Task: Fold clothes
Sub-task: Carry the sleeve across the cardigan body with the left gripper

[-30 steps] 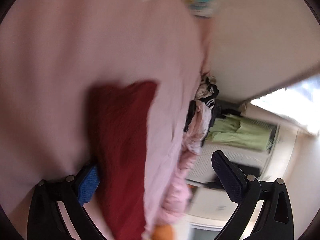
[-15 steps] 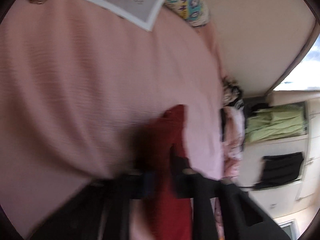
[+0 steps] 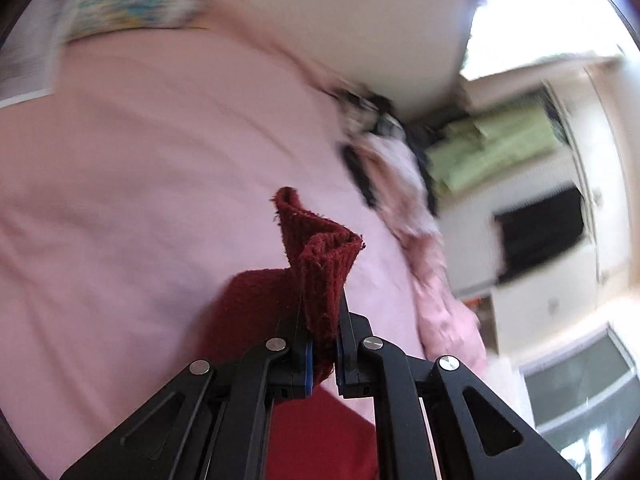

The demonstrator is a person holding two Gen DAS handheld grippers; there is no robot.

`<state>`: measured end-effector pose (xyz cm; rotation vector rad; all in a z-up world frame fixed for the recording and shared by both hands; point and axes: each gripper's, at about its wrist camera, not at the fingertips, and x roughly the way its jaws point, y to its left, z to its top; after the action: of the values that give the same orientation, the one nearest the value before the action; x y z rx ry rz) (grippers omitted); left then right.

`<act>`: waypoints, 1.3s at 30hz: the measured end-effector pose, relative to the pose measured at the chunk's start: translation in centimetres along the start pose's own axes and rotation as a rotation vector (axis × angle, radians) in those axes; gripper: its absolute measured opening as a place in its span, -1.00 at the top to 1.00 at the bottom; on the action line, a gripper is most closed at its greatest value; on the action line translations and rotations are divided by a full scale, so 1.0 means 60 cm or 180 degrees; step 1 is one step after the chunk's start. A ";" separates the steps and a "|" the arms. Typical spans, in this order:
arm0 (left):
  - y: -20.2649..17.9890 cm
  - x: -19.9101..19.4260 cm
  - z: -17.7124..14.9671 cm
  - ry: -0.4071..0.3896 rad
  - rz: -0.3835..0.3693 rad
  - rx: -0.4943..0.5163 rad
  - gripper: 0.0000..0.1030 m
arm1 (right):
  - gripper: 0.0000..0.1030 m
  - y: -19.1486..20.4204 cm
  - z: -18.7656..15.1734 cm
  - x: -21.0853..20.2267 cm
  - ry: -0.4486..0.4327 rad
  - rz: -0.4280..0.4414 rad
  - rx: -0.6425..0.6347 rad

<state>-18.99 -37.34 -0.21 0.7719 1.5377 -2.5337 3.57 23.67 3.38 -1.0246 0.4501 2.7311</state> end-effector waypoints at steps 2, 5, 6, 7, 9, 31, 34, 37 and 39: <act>-0.079 0.024 -0.027 0.0109 -0.0089 0.0283 0.82 | -0.27 -0.003 0.000 -0.002 -0.0023 0.0027 0.0018; -0.192 0.062 -0.078 0.0295 -0.0267 0.0673 0.82 | -0.27 -0.006 -0.001 -0.006 -0.0062 0.0078 0.0042; -0.231 0.074 -0.105 0.0394 -0.0367 0.0765 0.82 | -0.27 -0.007 -0.001 -0.007 -0.0073 0.0095 0.0048; -0.265 0.087 -0.132 0.0494 -0.0457 0.0840 0.82 | -0.27 -0.009 -0.001 -0.008 -0.0080 0.0117 0.0063; -0.335 0.115 -0.191 0.0717 -0.0609 0.1009 0.82 | -0.27 -0.014 -0.001 -0.009 -0.0093 0.0165 0.0111; -0.621 0.263 -0.907 0.3104 -0.1073 0.2309 0.81 | -0.27 -0.104 0.000 -0.010 -0.0140 0.0833 0.0760; -0.608 0.282 -0.954 0.3325 -0.0907 0.2278 0.81 | -0.27 -0.113 -0.001 -0.005 -0.0079 0.0763 0.0835; -0.599 0.293 -0.951 0.3334 -0.0959 0.2094 0.81 | -0.27 -0.123 -0.001 -0.002 -0.0083 0.0824 0.0949; -0.608 0.289 -0.959 0.3446 -0.1081 0.2106 0.81 | -0.27 -0.128 -0.002 -0.005 -0.0139 0.0898 0.1002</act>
<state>-24.00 32.82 0.13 2.4457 0.9042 -3.0711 6.01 30.80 1.85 -0.8736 1.0501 2.7823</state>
